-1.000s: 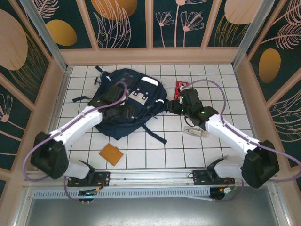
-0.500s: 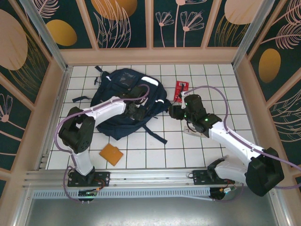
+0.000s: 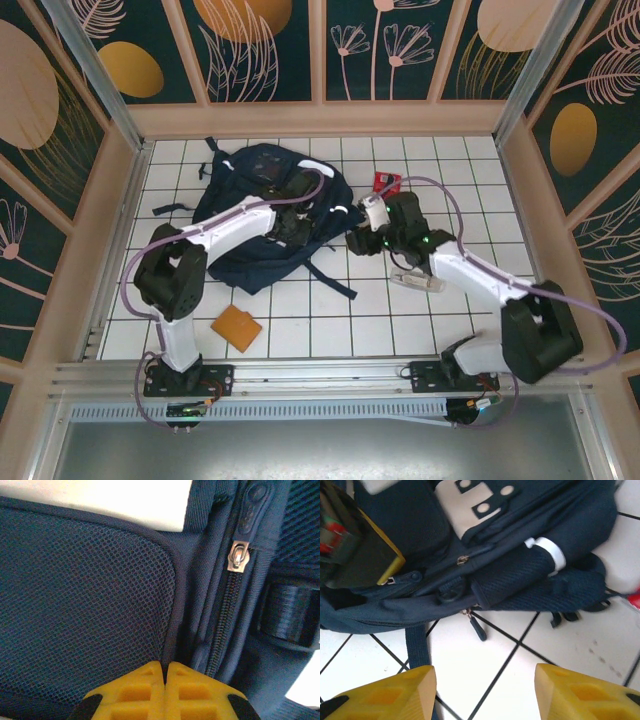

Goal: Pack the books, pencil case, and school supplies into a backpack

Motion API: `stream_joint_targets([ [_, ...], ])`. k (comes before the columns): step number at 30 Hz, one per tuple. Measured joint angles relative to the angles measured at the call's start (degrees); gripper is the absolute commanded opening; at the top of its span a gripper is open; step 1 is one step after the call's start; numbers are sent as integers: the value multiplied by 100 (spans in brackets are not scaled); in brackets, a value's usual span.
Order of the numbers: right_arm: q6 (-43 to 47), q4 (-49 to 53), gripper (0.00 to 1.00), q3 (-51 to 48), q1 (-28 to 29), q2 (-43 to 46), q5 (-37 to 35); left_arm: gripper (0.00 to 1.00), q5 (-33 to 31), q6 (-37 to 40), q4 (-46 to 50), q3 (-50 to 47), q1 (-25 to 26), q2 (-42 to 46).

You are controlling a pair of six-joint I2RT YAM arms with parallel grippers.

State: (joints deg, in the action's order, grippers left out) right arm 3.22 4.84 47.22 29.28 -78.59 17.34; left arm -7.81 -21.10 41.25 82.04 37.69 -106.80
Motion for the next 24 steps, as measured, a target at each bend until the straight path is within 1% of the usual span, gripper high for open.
stream_joint_targets([
  [2, 55, 35, 50, 575, -157, -634, 345, 0, 144, -114, -4, 52, -33, 203],
  [4, -127, 94, 50, 1215, -245, -1209, 546, 0, 271, -216, -15, 105, -57, 385],
  [8, -1099, 382, 50, 2527, -289, -2260, 833, 0, 492, -393, -66, 125, -61, 610],
  [10, -1626, 612, 49, 2964, -269, -2623, 835, 0, 566, -479, -76, 122, -63, 671],
  [12, -2142, 837, 49, 3158, -236, -2848, 778, 0, 636, -560, -122, 103, -83, 761],
  [16, -3036, 1325, 51, 3187, -144, -3018, 579, 0, 831, -761, -372, -83, -125, 1014],
  [20, -3519, 1510, 48, 3185, -120, -3023, 417, 0, 1045, -929, -570, -284, -138, 1097],
  [21, -3578, 1515, 46, 3178, -120, -3023, 420, 0, 1095, -966, -614, -315, -138, 1097],
  [23, -3687, 1508, 39, 3178, -120, -3023, 505, 0, 1185, -1025, -713, -374, -138, 1097],
  [24, -3724, 1510, 33, 3178, -120, -3023, 579, 0, 1220, -1060, -772, -404, -138, 1097],
])
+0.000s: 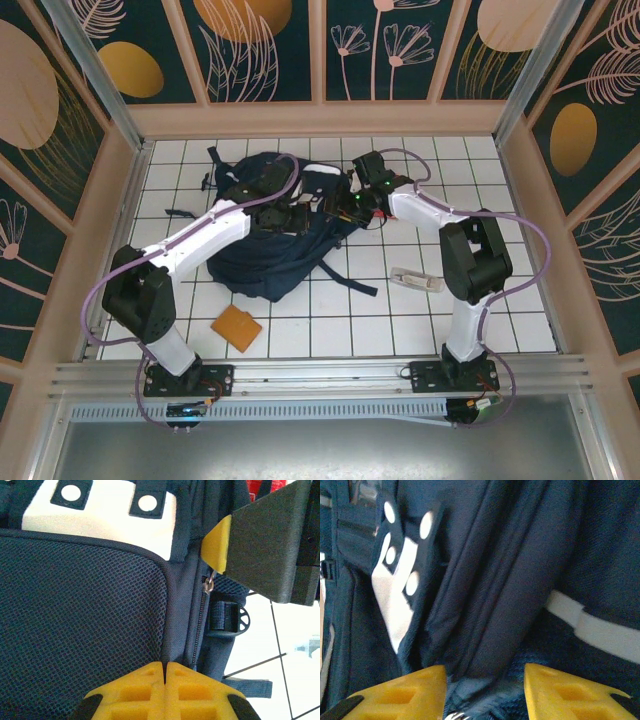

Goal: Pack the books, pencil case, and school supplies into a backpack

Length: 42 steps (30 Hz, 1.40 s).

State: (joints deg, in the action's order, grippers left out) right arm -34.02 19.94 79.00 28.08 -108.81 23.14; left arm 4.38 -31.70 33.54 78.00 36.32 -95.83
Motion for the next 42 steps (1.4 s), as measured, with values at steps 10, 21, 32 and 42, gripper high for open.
stream_joint_targets([
  [10, 13, 9, 13, -125, -66, 81, 391, 0, 85, -240, -166, -153, -76, 2],
  [21, 931, 214, 18, -621, -55, 483, 1346, 0, 214, -422, -382, -214, -168, 4],
  [32, 3187, 752, 39, -660, -105, 756, 1438, 0, 271, -439, -634, -227, -214, 4],
  [42, 4409, 505, 43, -487, -278, 774, 505, 0, 337, -439, -636, -227, -221, 2],
])
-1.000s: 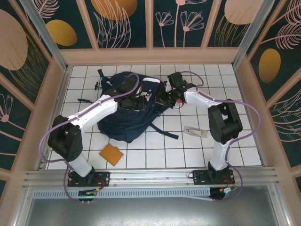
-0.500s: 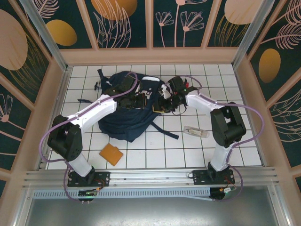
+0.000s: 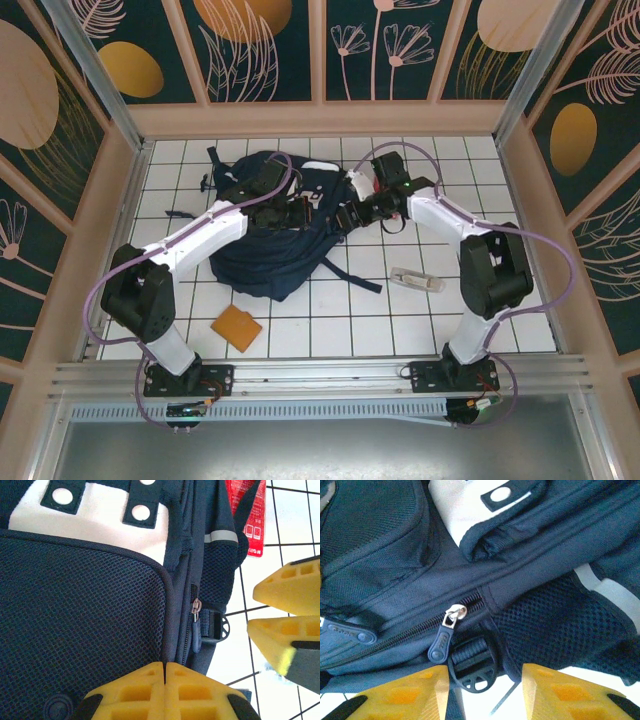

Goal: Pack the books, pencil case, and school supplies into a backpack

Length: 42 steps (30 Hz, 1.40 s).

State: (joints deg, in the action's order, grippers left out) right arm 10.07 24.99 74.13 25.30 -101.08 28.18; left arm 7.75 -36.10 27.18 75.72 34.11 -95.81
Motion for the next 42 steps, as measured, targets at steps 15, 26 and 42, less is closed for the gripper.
stream_joint_targets([
  [15, -758, -511, 42, -2, 610, -472, -424, 0, 127, -76, -111, -52, -4, 0],
  [26, -699, -483, 0, -4, 715, -538, -479, 0, 127, -151, -125, -63, -7, -4],
  [42, -1038, -697, 0, -1001, 737, 516, 1377, 0, 133, -444, -328, 190, -4, -354],
])
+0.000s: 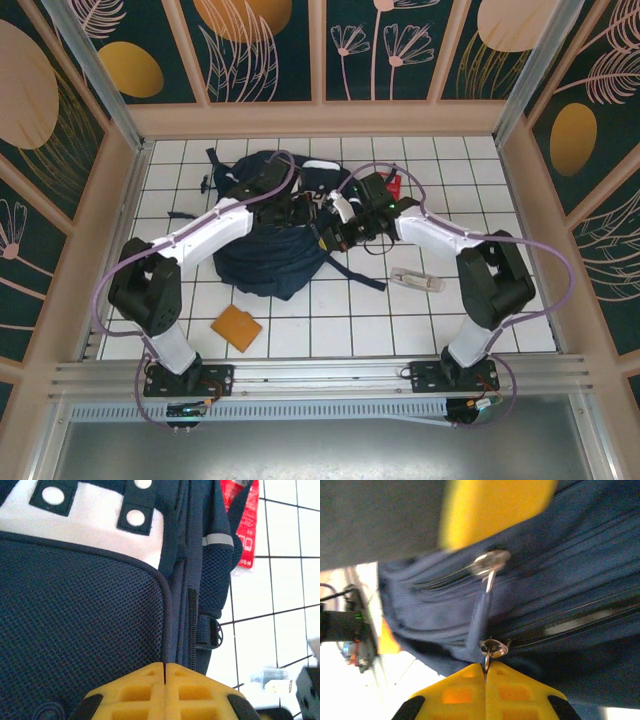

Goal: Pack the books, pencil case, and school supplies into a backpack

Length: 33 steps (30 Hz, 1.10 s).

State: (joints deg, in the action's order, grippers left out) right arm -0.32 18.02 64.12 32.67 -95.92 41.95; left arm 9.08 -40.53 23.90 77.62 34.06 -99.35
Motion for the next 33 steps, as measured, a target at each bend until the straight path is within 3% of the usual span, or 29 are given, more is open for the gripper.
stream_joint_targets([
  [5, -693, -708, 0, -743, 313, 575, 350, 0, 59, -188, -234, 79, 0, -142],
  [13, -1808, -2245, 0, -1440, 1587, 857, 125, 0, 232, -658, -706, 79, 0, -422],
  [16, -1818, -2319, 26, -1414, 1746, 863, -275, 0, 269, -695, -756, 90, 0, -494],
  [21, -1202, -1733, 44, -1399, 1392, 1725, -1692, 0, 229, -643, -743, 92, 0, -494],
  [26, -638, -1386, 50, -1357, -59, 2441, -1996, 0, 249, -623, -741, 92, 0, -492],
  [33, -57, -726, 58, -1261, 57, 1497, -1814, 0, 269, -627, -739, 92, 0, -490],
])
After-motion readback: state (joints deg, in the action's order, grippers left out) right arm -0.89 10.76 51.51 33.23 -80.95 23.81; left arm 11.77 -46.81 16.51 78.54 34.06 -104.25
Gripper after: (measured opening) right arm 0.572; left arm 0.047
